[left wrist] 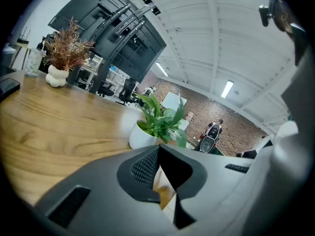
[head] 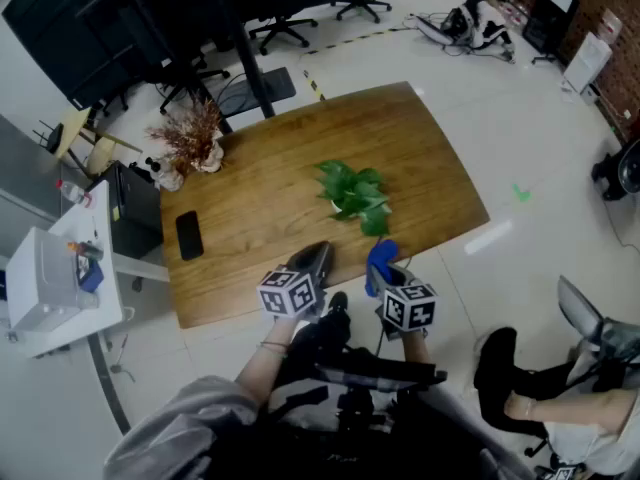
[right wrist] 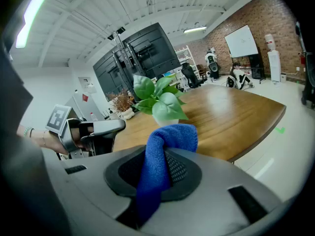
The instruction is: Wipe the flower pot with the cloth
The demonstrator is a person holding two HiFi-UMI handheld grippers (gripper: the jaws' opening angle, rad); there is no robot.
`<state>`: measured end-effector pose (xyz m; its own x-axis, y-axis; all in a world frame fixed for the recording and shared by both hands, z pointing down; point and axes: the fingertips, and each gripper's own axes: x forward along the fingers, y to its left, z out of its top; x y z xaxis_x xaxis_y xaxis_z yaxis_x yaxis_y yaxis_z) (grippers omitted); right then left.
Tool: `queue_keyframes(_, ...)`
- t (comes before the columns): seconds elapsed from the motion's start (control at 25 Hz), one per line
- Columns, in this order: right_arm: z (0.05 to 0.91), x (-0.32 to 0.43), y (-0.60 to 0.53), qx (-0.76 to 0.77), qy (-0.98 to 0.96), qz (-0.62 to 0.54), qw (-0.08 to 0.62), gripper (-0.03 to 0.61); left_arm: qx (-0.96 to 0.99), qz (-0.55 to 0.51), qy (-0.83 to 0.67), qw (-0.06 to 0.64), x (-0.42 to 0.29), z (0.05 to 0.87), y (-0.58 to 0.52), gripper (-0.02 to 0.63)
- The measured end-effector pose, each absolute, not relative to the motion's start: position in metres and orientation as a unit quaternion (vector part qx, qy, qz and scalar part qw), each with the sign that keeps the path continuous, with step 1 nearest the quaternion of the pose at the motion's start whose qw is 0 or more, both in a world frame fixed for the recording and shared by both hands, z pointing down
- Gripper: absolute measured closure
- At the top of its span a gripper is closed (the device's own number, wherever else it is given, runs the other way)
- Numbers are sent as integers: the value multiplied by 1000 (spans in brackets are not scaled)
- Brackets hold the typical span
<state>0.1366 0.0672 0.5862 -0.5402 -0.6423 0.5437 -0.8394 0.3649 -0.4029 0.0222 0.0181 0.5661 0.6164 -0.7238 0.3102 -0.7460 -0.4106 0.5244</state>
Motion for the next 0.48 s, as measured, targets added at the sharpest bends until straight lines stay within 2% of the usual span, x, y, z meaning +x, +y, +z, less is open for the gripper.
queue_keyframes(0.16,594,149,29,478,-800,326,156,520,836,21,-439,328,12,576,-22,607)
queue_keyframes(0.48,581,145,-26,487,-809,305,126,520,838,31,-428,337,3,593,-77,607)
